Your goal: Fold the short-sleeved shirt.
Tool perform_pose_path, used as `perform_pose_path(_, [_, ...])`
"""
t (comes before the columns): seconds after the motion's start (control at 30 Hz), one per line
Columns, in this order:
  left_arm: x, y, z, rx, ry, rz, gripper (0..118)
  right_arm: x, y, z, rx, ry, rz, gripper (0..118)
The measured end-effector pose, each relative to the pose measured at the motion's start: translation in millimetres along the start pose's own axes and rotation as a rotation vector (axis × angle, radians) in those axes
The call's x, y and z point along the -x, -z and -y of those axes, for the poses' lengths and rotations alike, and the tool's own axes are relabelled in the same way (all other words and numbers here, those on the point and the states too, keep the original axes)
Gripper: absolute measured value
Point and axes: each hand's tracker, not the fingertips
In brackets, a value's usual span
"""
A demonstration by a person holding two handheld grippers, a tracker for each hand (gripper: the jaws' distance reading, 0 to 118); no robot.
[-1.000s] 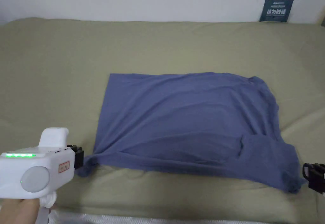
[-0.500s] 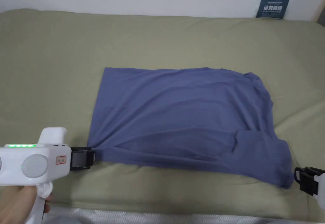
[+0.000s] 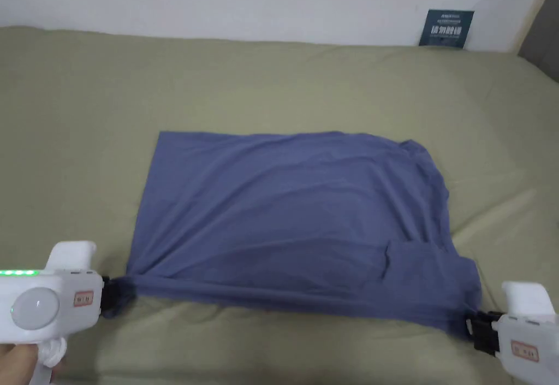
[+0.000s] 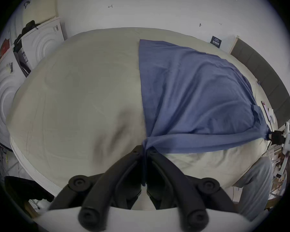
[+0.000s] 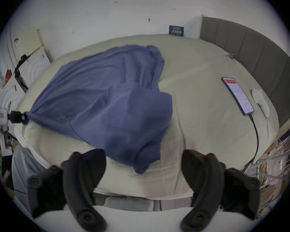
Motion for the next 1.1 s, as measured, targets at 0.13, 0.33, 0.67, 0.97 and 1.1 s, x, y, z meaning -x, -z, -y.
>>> perform_pose_path(0.13, [1.9, -1.5, -15.6, -0.028, 0.011, 0.0, 4, -0.5, -8.3, -20.0, -0.074, 0.043, -0.006, 7])
perform_pose_path(0.33, [2.7, -3.9, -62.7, -0.095, 0.026, 0.007, 4, 1.3, -14.7, -81.0, -0.15, 0.03, 0.003, 7])
perform_pose_path(0.67, [-13.4, 53.8, -162.7, -0.097, 0.036, -0.02, 4, 2.3, 52.3, -176.1, -0.119, -0.025, 0.067, 7])
perform_pose_path(0.97, [-18.1, 113.8, -182.7, -0.012, 0.045, -0.053, 4, 2.6, 121.4, -197.9, -0.01, -0.042, 0.101, 7])
perform_pose_path(1.1, [-15.9, 118.6, -181.5, -0.015, 0.029, -0.041, 20, 2.1, 131.5, -195.4, -0.013, -0.032, 0.098, 32])
